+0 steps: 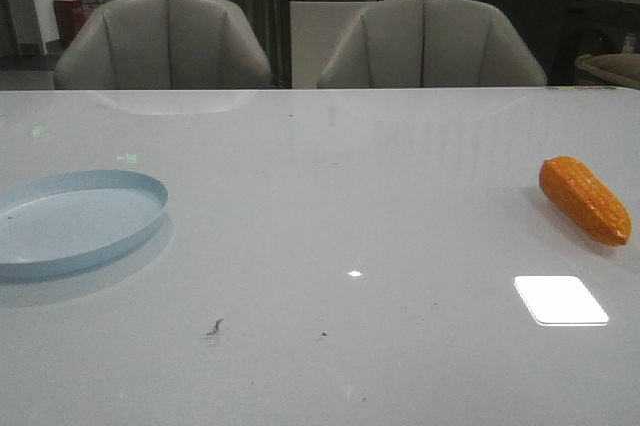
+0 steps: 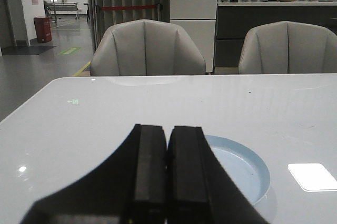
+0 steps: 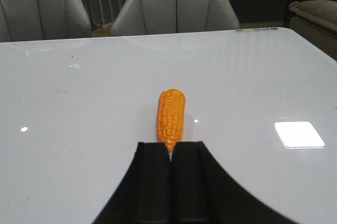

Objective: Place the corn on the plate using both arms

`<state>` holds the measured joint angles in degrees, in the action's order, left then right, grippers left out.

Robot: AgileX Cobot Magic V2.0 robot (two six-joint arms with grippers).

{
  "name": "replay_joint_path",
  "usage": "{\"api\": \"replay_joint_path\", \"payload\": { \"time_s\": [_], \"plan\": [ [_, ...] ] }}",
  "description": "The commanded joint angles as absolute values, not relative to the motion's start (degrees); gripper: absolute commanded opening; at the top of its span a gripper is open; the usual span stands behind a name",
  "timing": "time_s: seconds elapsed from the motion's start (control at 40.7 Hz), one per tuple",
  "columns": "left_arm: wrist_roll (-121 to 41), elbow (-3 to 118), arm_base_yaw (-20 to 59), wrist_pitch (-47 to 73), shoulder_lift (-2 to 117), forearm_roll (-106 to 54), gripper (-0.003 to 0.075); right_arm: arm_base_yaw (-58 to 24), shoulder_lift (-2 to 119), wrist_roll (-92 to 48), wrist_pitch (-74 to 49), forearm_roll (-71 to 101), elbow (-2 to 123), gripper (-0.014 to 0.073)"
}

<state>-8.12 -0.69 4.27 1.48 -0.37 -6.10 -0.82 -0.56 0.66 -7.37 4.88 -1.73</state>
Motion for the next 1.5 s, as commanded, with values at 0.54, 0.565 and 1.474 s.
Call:
{"api": "replay_joint_path", "payload": {
  "time_s": [0.54, 0.565, 1.474],
  "plan": [
    [-7.72, -2.73, 4.16, -3.23, -1.59, -6.19, 0.0094, -0.53, -1.95, 0.56, -2.51, 4.42, -0.39, 0.0036],
    [-7.72, -2.73, 4.16, -3.23, -1.59, -6.19, 0.0094, -0.53, -1.95, 0.56, -2.51, 4.42, -0.39, 0.0036],
    [-7.72, 22.13, 4.16, -8.15, 4.09, -5.53, 0.0094, -0.59, 5.54, 0.56, -3.01, -0.61, 27.09, 0.0037]
  ]
}}
